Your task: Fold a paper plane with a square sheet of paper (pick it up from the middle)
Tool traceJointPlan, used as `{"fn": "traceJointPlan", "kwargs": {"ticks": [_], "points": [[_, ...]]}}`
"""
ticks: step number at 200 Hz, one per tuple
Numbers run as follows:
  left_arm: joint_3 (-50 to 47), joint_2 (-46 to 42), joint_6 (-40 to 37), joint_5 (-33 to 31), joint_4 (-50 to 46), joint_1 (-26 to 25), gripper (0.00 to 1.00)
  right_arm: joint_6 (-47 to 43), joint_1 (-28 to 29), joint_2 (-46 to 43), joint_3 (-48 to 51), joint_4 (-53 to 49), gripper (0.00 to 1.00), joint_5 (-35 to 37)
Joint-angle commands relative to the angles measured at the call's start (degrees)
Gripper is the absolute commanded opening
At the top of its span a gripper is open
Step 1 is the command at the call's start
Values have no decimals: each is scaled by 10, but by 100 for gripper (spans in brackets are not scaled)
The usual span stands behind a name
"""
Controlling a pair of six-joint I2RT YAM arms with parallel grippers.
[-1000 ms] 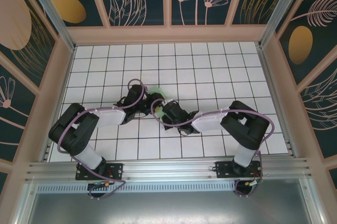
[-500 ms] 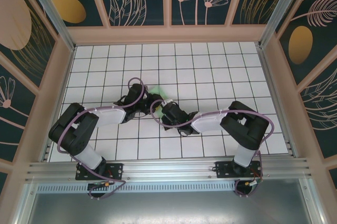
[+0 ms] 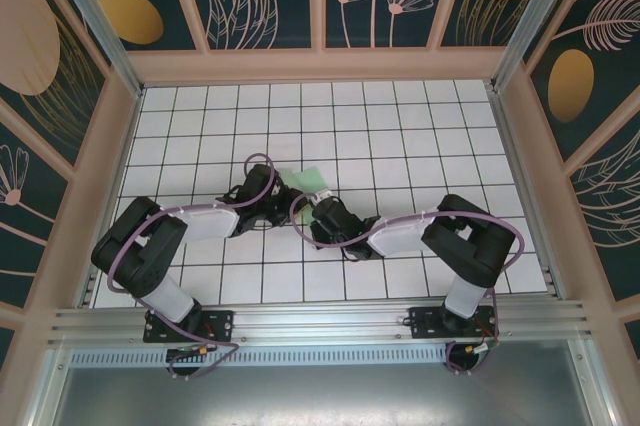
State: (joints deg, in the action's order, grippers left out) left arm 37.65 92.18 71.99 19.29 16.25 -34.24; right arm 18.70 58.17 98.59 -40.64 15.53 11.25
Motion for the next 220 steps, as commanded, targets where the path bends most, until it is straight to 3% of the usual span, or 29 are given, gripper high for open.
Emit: {"fn": "traceJointPlan", "kwargs": {"ticks": [1, 48, 70, 99, 112, 184, 220], "points": [[27, 1, -40, -4, -26, -1, 21, 2, -4, -14, 9, -1, 0, -17], [65, 19, -80, 12, -50, -1, 27, 11, -18, -1, -19, -49, 0, -43], [76, 18, -92, 7, -68, -2, 22, 13, -21, 3, -27, -61, 0, -43], [79, 22, -101, 9, -75, -1, 8, 25, -26, -3, -28, -65, 0, -44], [80, 24, -105, 10, -76, -1, 8, 30, -32, -10, -25, -60, 0, -63], [144, 57, -166, 19, -142, 11, 9, 72, -110, -161, 67, 11, 32, -233], [155, 89, -157, 46, -130, 16, 8, 84, -126, -168, 67, 1, 42, -249]]}}
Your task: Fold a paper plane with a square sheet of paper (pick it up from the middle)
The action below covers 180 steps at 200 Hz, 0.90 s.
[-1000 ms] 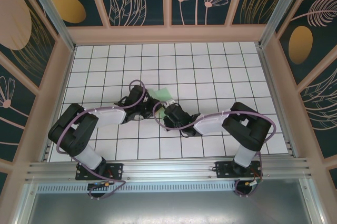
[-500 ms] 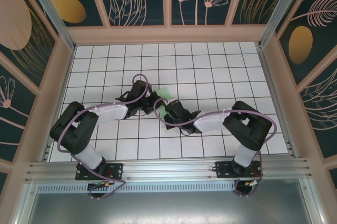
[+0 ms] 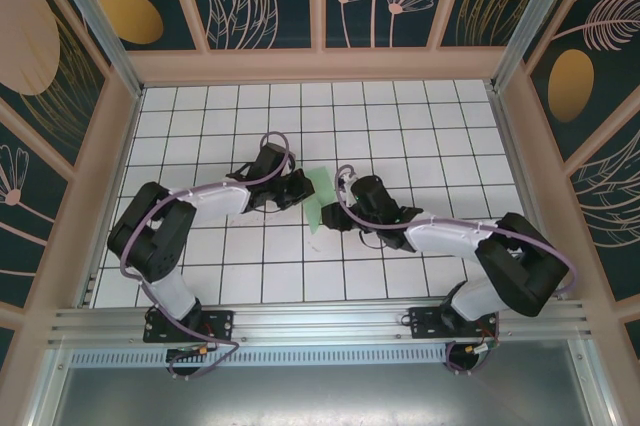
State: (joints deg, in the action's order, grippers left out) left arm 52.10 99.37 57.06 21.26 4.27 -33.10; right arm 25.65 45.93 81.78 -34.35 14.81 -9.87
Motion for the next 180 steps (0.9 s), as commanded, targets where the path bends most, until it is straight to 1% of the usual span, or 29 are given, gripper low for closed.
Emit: {"fn": "traceJointPlan", "kwargs": {"ticks": [1, 24, 47, 61, 77, 94, 117, 141, 180], "points": [[10, 17, -8, 27, -8, 4, 8, 15, -3, 1, 3, 8, 42, -38], [12, 23, -1, 41, -1, 6, 8, 28, -3, 33, -14, 12, 43, -49], [10, 21, 5, 52, 6, 7, 8, 27, -6, 54, -25, 12, 45, -32], [-5, 19, 24, 78, 36, 11, 8, 25, -8, 67, -36, 15, 45, -37], [-16, 17, 41, 91, 57, 13, 7, 26, -8, 80, -45, 24, 45, -43], [-38, 10, 77, 111, 104, 15, 7, 26, -10, 93, -53, 29, 45, -54], [-66, -2, 128, 119, 156, 16, 6, 30, -11, 97, -52, 26, 45, -45], [-93, -4, 172, 129, 216, 17, 5, 37, -10, 106, -52, 30, 44, -52], [-109, -8, 184, 122, 230, 17, 5, 56, -6, 118, -44, 43, 41, -41]]}}
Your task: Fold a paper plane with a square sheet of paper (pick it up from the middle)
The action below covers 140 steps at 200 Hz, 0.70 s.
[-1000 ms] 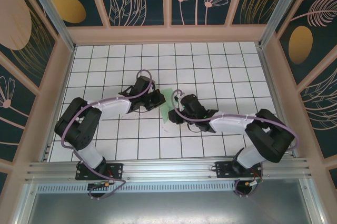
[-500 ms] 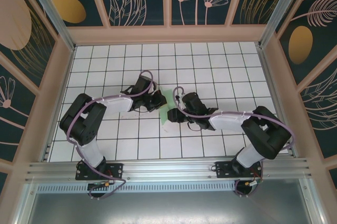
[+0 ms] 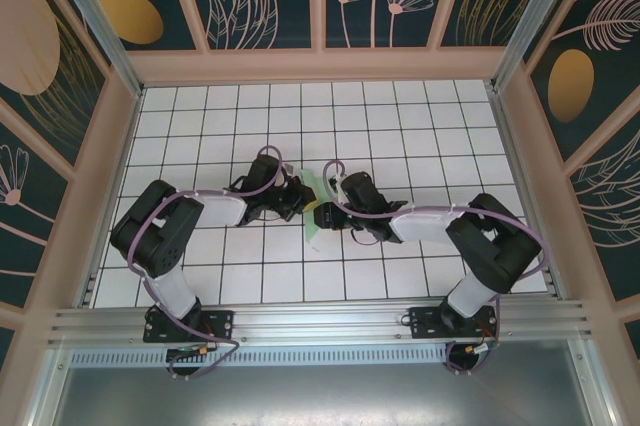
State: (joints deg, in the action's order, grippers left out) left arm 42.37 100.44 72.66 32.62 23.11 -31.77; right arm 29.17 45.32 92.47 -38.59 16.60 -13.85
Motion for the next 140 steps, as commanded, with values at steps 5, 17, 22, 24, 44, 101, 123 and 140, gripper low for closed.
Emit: {"fn": "traceJointPlan", "kwargs": {"ticks": [5, 17, 22, 24, 44, 101, 123, 140], "points": [[-13, -19, 28, 7, 41, 3, 5, 24, 1, 12, 1, 29, 40, -1], [-17, -19, 30, 3, 41, 3, 5, 32, 1, 14, 2, 35, 39, -3], [-18, -19, 31, 3, 42, 3, 5, 35, 2, 16, 2, 36, 39, -5], [-18, -19, 31, 3, 42, 3, 5, 36, 2, 17, 2, 37, 38, -5], [-22, -36, 32, -2, 43, 3, 5, 43, 11, 24, 2, 41, 37, 2], [-29, -40, 34, -15, 44, 3, 5, 55, 28, 22, 2, 21, 26, 39], [-29, -40, 32, -22, 42, 3, 6, 47, 26, 13, 4, -4, 25, 48], [-27, -39, 26, -28, 34, 3, 6, 42, 26, 1, 8, -14, 26, 56]]}}
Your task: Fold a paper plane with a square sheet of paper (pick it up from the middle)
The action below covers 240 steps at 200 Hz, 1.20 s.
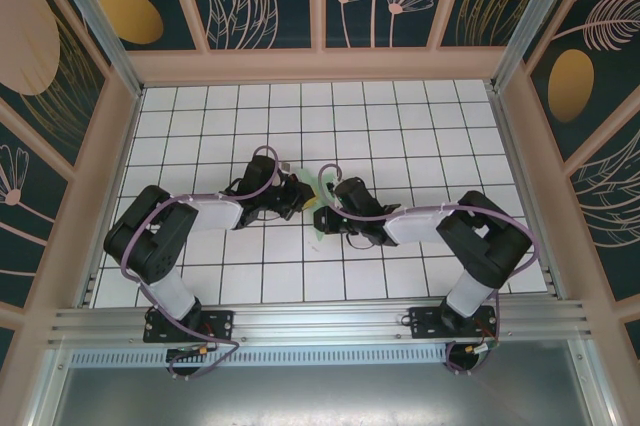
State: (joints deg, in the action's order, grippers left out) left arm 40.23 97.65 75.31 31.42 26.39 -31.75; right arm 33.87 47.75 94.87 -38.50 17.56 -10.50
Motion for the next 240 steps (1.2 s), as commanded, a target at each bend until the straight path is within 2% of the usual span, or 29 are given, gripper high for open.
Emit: {"fn": "traceJointPlan", "kwargs": {"ticks": [1, 26, 39, 54, 70, 83, 97, 131, 202, 240], "points": [[-6, -12, -1, -17, 1, 3, 6, -5, 2, -24, 8, -23, 26, 23], [-3, -8, -3, -18, 0, 3, 7, -11, 2, -24, 8, -23, 21, 13], [-2, -7, -4, -16, 1, 3, 7, -12, 2, -20, 8, -24, 11, 14], [-3, -9, -5, -20, -4, 3, 9, -19, 3, -18, 2, -37, 6, 22], [-5, -14, -9, -24, -7, 3, 19, -33, 2, -22, -3, -53, 4, 31], [-2, -20, -19, -32, -17, 3, 23, -51, -1, -23, -7, -62, 3, 28], [2, -27, -26, -39, -27, 3, 33, -84, -3, -16, -17, -72, 0, 11], [6, -50, -34, -59, -53, 2, 41, -145, 2, 6, -52, -120, 0, 31], [-6, -52, 0, -68, -47, -2, 48, -213, 55, 20, -78, -144, 0, 177], [-13, -51, 17, -63, -26, -6, 50, -231, 61, 15, -68, -122, 0, 184]]}}
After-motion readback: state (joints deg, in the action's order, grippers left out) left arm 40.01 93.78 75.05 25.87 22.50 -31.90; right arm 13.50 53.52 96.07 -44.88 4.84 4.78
